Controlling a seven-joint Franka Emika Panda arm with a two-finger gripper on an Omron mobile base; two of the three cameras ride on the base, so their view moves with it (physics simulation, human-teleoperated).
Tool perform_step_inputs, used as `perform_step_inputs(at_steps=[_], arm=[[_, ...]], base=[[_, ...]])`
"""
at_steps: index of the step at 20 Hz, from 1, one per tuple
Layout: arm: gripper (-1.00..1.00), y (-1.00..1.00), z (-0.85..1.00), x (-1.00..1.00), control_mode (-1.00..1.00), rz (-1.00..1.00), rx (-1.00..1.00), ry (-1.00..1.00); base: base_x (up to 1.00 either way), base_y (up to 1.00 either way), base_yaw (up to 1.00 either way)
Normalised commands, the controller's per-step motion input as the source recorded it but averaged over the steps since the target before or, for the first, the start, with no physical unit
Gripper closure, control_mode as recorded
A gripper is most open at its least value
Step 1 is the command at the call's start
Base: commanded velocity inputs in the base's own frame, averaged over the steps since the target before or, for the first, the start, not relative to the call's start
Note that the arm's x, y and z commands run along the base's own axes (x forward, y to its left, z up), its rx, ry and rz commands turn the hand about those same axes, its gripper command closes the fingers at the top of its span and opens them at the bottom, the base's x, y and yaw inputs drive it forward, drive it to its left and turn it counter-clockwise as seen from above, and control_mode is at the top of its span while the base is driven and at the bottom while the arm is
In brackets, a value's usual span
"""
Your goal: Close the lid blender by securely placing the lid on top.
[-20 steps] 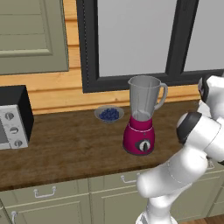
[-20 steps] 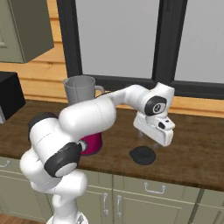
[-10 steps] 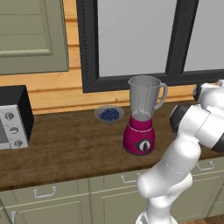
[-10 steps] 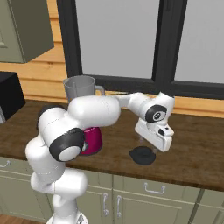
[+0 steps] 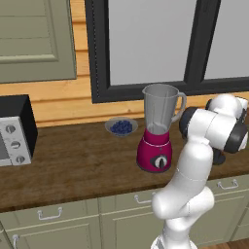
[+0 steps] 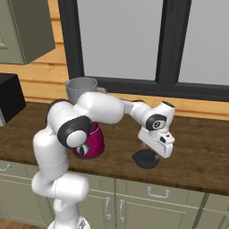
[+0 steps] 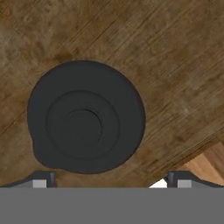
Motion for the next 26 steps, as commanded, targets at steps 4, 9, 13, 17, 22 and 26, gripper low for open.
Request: perform_step_inputs(at_steps=[4,9,13,17,22,26], arm=[[-1.0,0.0,-0.31,0.27,-1.0,0.0,-0.04,0.0],[-1.0,0.0,-0.42,0.16,-1.0,0.0,-0.03,0.0],[-1.0,0.02,-0.52,0.01,-1.0,0.0,-0.03,0.0],[-1.0,0.1,-0.29,0.01,-1.0,0.0,-0.02,0.0],[-1.0,0.32,-0.02,0.0,-1.0,0.0,-0.01,0.0],[-1.0,0.08,0.0,0.0,-1.0,0.0,0.0,0.0]], base=[[0.0,0.0,0.0],[0.0,0.0,0.0],[0.0,0.0,0.0],[0.0,0.0,0.0],[0.0,0.0,0.0],[0.0,0.0,0.0]])
